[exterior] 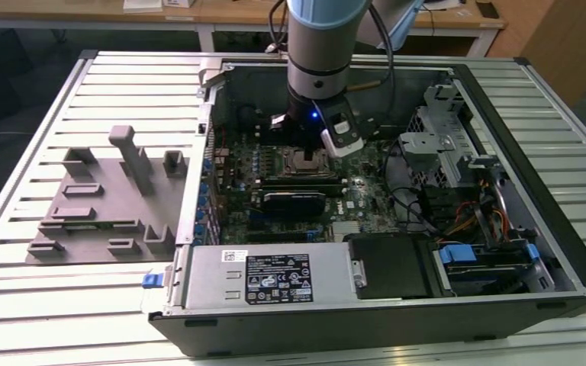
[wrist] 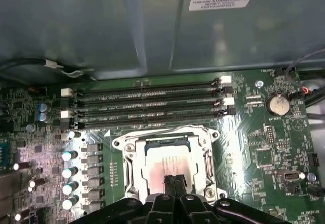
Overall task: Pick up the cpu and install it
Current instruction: 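Install the second cpu locking lever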
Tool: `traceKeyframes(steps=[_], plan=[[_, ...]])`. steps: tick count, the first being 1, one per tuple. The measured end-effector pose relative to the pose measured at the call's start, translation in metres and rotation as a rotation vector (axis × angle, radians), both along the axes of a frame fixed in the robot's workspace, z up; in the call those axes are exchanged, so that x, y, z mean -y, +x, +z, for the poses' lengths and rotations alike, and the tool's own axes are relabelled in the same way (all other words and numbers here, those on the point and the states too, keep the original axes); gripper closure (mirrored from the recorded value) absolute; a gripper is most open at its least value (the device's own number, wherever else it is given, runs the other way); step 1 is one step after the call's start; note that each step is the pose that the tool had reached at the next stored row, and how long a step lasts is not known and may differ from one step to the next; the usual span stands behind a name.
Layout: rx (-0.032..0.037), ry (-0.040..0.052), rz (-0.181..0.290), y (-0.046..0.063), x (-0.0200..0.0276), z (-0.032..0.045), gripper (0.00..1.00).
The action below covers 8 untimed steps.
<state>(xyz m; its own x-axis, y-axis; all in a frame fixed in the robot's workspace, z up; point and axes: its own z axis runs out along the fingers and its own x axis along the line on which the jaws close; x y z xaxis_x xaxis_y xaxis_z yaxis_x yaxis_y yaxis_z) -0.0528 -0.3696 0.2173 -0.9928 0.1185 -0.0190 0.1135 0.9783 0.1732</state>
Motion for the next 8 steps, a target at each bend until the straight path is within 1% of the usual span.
traceKeyframes(steps=[4, 8], plan=[[0.0000, -0.0010, 0.000, 0.0011, -0.0035, -0.0010, 0.89], [-0.0001, -0.0010, 0.000, 0.0016, -0.0041, -0.0011, 0.89]])
